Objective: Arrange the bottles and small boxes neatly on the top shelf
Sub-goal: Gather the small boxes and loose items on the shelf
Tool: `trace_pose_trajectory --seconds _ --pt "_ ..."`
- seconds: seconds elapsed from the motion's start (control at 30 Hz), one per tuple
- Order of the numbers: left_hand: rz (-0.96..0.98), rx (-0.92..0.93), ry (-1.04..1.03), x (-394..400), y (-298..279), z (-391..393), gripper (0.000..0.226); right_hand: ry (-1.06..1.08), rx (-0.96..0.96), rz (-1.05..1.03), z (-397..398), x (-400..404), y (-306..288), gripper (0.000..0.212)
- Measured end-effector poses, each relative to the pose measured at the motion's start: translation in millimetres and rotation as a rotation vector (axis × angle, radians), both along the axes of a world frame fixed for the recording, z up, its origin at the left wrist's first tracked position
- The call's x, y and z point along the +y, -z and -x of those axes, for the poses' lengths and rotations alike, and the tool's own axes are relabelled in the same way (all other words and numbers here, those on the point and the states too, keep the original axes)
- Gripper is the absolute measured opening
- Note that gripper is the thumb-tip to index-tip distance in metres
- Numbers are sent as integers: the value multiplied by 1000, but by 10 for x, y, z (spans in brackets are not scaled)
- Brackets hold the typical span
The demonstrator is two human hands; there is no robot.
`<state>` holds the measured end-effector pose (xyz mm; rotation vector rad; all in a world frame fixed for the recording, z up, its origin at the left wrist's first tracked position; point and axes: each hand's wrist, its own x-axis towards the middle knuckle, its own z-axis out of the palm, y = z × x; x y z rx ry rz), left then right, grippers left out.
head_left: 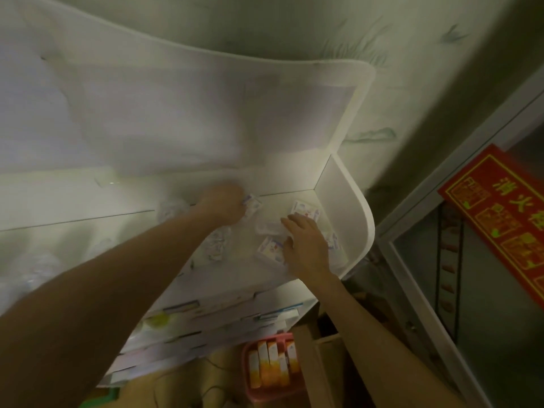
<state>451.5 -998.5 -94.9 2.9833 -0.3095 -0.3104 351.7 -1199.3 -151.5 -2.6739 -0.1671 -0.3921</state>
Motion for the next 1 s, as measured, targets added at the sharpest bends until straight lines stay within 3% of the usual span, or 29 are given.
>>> trace_pose_trajectory --seconds 0.2,0.47,0.73,1.0 --pt "4 -175 65 197 -273 216 39 27 -3 99 41 35 -23 19" --pt "68 -443 122 815 -824 545 34 121 -88 -164 21 476 -407 31" --pt "-5 -596 101 1891 -1205 1090 45 36 -351 -247 132 1676 -1172 35" --pt "-82 -756 -30 3459 -1800 2149 50 -133 -423 -330 950 3341 -1611 38"
